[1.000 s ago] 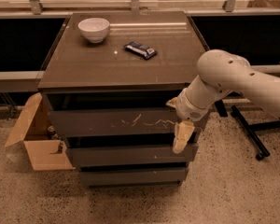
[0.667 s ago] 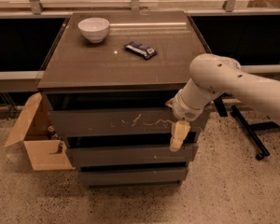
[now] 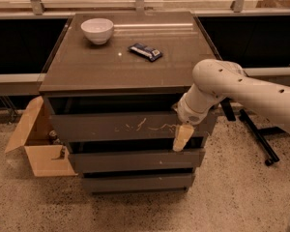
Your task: Open top drawer
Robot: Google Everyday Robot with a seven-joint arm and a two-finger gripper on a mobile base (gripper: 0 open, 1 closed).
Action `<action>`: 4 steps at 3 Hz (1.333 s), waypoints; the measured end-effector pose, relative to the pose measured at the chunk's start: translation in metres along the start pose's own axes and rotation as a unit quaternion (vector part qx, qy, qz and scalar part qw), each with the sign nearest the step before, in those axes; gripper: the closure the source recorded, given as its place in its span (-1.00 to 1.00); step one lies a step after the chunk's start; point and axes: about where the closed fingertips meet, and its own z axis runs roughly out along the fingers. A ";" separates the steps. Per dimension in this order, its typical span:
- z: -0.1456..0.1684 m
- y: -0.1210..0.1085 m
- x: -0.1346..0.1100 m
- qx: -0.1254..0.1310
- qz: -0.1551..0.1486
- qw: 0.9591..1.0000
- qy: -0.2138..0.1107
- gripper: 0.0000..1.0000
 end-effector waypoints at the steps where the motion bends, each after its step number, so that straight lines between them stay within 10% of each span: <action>1: -0.003 0.003 0.000 0.000 0.000 1.000 -0.005 -0.03; 3: -0.018 0.003 -0.004 -0.001 -0.001 1.000 -0.010 0.89; 4: -0.023 0.002 -0.005 -0.001 -0.001 1.000 -0.010 1.00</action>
Offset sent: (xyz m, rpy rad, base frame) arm -0.0692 -0.0182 0.0558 0.1871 -0.0080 0.0312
